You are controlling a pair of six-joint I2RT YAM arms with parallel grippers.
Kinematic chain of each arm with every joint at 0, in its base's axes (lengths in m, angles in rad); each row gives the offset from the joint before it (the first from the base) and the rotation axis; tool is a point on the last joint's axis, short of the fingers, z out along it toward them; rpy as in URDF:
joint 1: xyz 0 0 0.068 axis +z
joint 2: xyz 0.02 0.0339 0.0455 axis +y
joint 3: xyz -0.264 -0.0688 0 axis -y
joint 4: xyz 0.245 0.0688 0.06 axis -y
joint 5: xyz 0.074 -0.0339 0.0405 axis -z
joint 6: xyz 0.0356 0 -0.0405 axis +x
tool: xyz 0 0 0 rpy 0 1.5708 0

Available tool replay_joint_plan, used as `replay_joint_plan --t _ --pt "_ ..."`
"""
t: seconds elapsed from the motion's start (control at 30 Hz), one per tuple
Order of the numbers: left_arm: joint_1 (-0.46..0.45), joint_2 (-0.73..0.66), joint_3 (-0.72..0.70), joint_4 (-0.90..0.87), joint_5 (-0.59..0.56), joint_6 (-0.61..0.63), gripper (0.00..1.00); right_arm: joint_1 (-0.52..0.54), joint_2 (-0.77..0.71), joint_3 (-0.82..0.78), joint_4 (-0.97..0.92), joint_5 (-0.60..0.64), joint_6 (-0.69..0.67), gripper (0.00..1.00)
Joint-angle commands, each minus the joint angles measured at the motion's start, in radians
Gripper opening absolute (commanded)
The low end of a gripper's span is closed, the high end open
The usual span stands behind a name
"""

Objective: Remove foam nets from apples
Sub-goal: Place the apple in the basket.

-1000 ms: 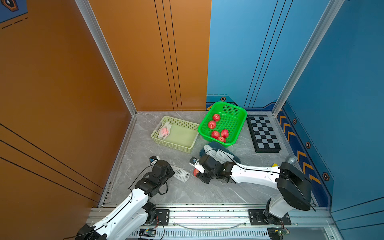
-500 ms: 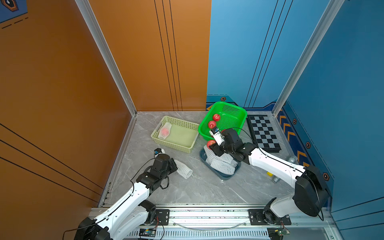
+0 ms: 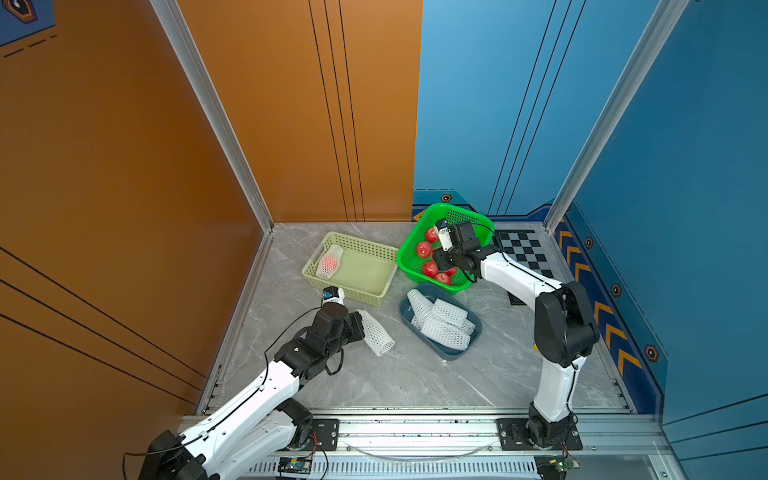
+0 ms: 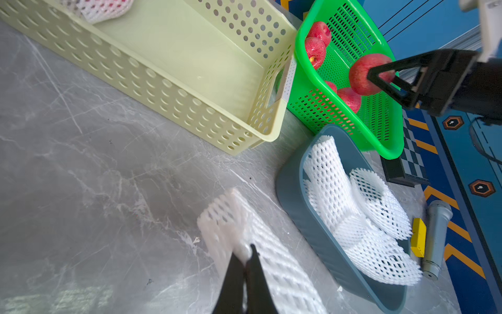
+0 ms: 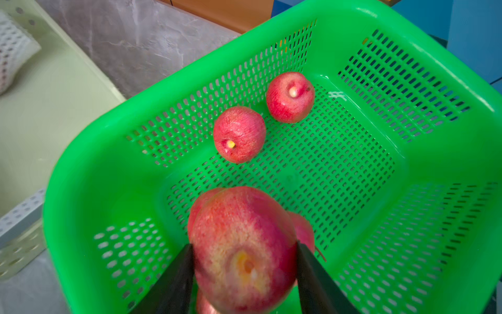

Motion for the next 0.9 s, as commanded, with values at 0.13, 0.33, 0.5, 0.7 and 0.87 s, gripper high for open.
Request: replay_joint_plan --t 0.13,0.33,0.5,0.7,0.87 --pt "-0.034 -0.019 0.037 -0.016 -0.046 0.048 0.0 -0.004 0.163 0.187 -0.131 0.06 -0.063 0.66" --pt "-0.111 0.075 0.143 0.042 -0.024 0.146 0.0 -0.004 0.185 0.21 -0.142 0.081 -0.076 0.74" --pt "-0.153 0.221 0.252 0.108 -0.008 0.197 0.0 -0.005 0.137 0.195 -0.143 0.078 -0.076 0.83" --pt "-0.17 0.373 0.356 0.189 0.006 0.207 0.0 -0.007 -0.033 0.109 -0.142 0.088 -0.064 0.87" --pt "-0.199 0.484 0.427 0.245 0.017 0.182 0.0 -0.008 -0.214 -0.023 -0.137 0.118 -0.021 0.94"
